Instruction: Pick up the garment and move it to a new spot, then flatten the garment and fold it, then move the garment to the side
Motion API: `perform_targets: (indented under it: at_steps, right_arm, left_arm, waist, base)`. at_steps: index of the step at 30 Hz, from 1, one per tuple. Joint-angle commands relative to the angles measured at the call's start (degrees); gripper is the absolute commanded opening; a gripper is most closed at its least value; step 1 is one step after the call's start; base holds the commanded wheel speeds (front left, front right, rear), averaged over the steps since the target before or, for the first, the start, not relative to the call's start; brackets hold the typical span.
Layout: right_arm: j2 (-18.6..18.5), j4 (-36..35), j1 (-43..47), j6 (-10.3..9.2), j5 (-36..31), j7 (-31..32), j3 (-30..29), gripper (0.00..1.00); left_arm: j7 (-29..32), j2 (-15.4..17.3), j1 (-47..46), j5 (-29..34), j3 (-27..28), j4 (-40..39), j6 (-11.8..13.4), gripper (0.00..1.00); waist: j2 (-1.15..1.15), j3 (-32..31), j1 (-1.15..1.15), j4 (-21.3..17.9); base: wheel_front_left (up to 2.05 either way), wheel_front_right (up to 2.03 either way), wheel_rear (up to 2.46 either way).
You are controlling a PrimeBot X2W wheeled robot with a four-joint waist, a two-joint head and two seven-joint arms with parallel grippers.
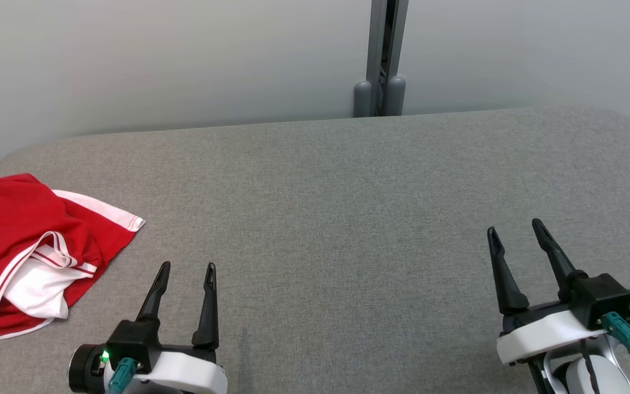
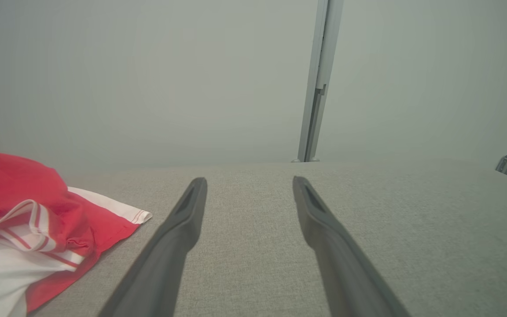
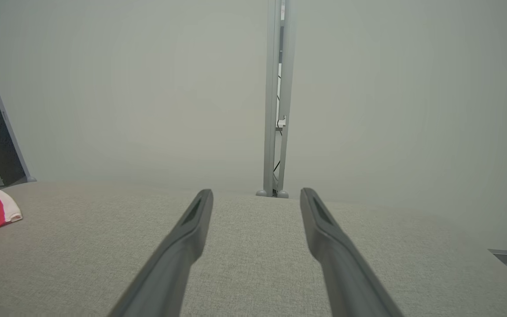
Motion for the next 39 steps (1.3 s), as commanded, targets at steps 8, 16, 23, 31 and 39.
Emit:
perform_targets:
  at_steps: [8, 16, 23, 31, 39]
  right_arm:
    - [-0.5, 0.33, -0.28, -0.01, -0.22, -0.57, 0.24, 1.0]
    - [-0.5, 0.47, -0.14, -0.01, 0.13, -0.56, -0.11, 1.0]
    - [-0.49, 0.48, -0.64, -0.01, 0.19, -0.56, -0.39, 1.0]
    - [-0.49, 0.47, -0.56, -0.01, 0.0, -0.56, -0.83, 1.0]
    - [-0.46, -0.53, -0.19, -0.01, 0.48, -0.56, 0.07, 1.0]
  left_arm:
    - [-0.37, 0.25, 0.58, 0.58, -0.1, 0.14, 0.1, 1.0]
    - [-0.37, 0.26, 0.71, 0.55, -0.11, 0.17, 0.14, 1.0]
    - [-0.37, 0.26, 0.04, 0.4, -0.09, 0.12, 0.2, 1.0]
    - [-0.37, 0.26, -0.38, 0.41, -0.06, 0.45, 0.0, 1.0]
    - [-0.37, 0.27, -1.09, 0.63, -0.29, 0.46, 0.24, 1.0]
  waist:
    - [0.0, -0.17, 0.0, -0.2]
    - [0.0, -0.24, 0.0, -0.29]
    - [0.0, 0.22, 0.0, -0.23]
    - [0.0, 0.48, 0.0, 0.35]
    - [0.0, 1.06, 0.0, 4.61]
  base:
    - [0.0, 0.0, 0.0]
    - [0.0, 0.0, 0.0]
    - [0.0, 0.0, 0.0]
    - [0.0, 0.0, 0.0]
    - [0.0, 0.0, 0.0]
